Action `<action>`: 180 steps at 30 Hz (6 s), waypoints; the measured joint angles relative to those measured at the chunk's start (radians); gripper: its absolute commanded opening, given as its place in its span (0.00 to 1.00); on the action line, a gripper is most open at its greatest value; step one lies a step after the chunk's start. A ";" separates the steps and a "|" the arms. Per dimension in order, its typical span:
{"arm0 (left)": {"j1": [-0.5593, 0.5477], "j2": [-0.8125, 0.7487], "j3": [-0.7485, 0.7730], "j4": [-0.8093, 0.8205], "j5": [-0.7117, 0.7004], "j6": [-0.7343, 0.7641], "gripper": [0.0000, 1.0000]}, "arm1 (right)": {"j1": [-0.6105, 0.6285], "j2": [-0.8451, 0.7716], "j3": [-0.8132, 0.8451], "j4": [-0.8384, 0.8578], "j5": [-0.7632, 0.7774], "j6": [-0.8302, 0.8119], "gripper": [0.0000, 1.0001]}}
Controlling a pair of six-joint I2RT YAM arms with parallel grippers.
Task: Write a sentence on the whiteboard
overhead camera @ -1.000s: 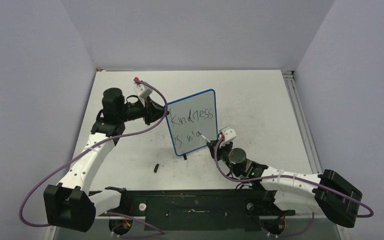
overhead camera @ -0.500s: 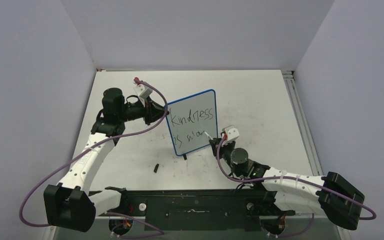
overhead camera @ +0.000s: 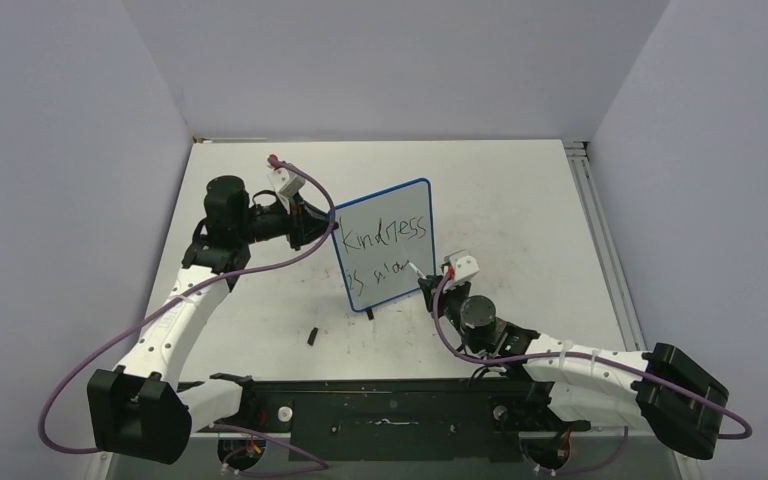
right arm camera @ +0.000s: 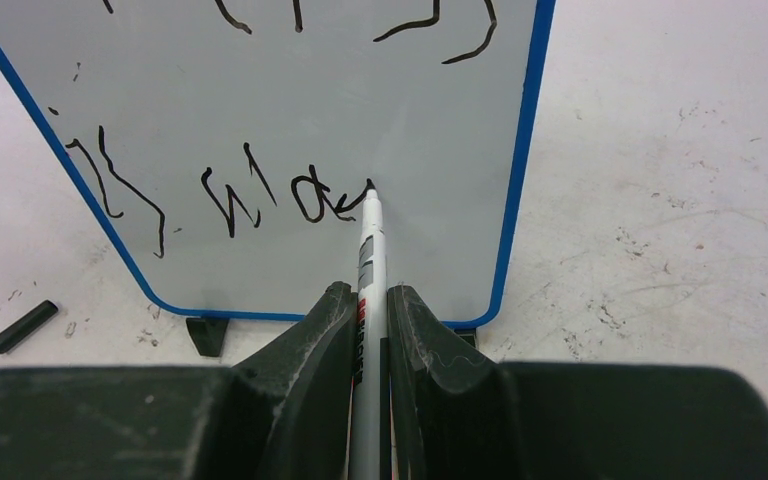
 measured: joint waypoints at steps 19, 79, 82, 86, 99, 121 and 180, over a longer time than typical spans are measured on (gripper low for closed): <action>0.000 0.001 0.000 0.000 0.001 0.000 0.00 | 0.045 0.058 -0.062 -0.035 0.029 0.123 0.05; 0.000 0.001 0.000 0.000 0.001 0.000 0.00 | 0.040 0.016 -0.014 -0.053 0.132 0.068 0.05; 0.000 0.001 0.000 0.000 0.002 0.000 0.00 | 0.040 -0.031 -0.014 -0.056 0.132 0.064 0.05; 0.000 0.001 0.000 0.000 0.002 0.000 0.00 | 0.040 -0.080 -0.014 -0.052 0.133 0.051 0.05; 0.000 0.002 0.000 0.000 0.004 0.000 0.00 | 0.040 -0.046 -0.006 -0.019 0.133 0.001 0.05; 0.000 0.002 0.000 0.000 0.004 0.000 0.00 | 0.025 -0.003 0.010 0.027 0.116 -0.017 0.05; 0.000 0.006 0.004 -0.001 0.004 0.000 0.00 | 0.006 0.001 -0.042 -0.029 0.120 0.067 0.05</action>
